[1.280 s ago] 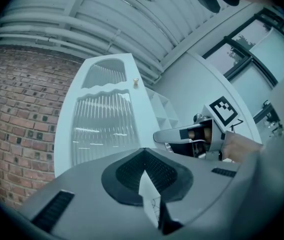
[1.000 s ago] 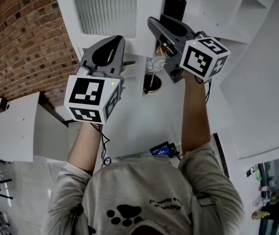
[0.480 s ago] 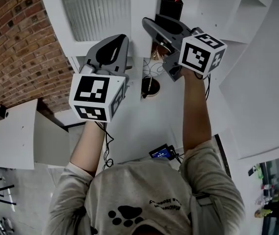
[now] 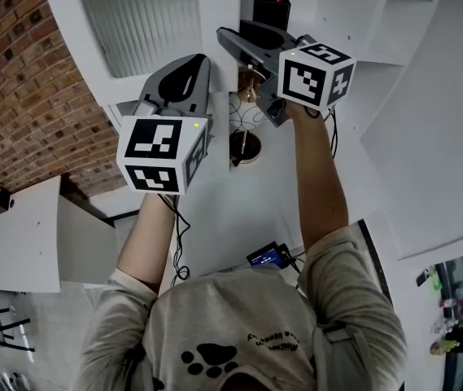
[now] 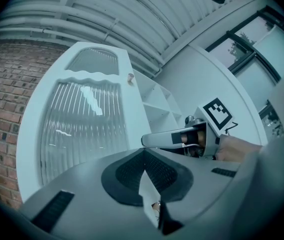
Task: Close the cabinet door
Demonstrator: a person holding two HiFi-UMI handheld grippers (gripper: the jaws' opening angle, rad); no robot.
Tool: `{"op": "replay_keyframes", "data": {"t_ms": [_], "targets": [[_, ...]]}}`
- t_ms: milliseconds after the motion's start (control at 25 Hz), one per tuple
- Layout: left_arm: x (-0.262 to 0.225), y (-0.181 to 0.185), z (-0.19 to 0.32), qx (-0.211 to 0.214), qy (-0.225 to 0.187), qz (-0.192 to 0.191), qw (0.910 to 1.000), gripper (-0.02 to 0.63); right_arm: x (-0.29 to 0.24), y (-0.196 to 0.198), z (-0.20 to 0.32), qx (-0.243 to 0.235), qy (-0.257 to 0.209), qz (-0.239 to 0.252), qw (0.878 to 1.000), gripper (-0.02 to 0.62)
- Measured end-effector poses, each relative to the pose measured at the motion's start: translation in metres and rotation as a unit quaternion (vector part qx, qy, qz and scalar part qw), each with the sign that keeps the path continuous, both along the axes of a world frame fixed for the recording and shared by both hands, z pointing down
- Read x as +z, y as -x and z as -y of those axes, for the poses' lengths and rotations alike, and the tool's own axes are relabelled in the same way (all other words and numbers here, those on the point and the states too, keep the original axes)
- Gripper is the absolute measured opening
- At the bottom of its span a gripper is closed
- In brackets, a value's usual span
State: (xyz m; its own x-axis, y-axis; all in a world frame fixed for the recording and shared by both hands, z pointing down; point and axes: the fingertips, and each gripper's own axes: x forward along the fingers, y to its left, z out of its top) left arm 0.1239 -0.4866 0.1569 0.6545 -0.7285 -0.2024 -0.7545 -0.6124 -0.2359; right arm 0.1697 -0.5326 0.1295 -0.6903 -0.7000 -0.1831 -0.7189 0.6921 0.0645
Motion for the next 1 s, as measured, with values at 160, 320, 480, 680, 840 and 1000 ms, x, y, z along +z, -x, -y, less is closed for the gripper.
{"op": "replay_keyframes", "data": {"t_ms": [160, 320, 480, 680, 840, 1000], "targets": [[-0.006, -0.011, 0.008, 0.001, -0.002, 0.000, 1.0000, 0.009, 0.001, -0.002, 0.008, 0.003, 0.002, 0.000, 1.000, 0.133], [-0.009, -0.016, 0.017, 0.001, 0.000, 0.001, 1.0000, 0.009, 0.002, -0.003, 0.016, 0.002, 0.005, -0.002, 1.000, 0.137], [-0.011, -0.015, 0.026, -0.003, 0.003, -0.002, 1.0000, 0.009, 0.001, -0.003, 0.023, 0.010, 0.004, -0.006, 1.000, 0.149], [-0.011, -0.015, 0.037, -0.008, 0.009, -0.001, 0.9999, 0.009, 0.001, -0.001, 0.033, 0.065, -0.002, -0.023, 0.998, 0.172], [-0.011, -0.012, 0.045, -0.014, 0.012, -0.002, 0.9998, 0.009, 0.001, -0.002, 0.041, 0.096, -0.007, -0.033, 0.995, 0.178], [-0.011, -0.012, 0.051, -0.016, 0.014, 0.000, 0.9998, 0.009, 0.000, -0.002, 0.046, 0.112, -0.011, -0.044, 0.993, 0.179]]}}
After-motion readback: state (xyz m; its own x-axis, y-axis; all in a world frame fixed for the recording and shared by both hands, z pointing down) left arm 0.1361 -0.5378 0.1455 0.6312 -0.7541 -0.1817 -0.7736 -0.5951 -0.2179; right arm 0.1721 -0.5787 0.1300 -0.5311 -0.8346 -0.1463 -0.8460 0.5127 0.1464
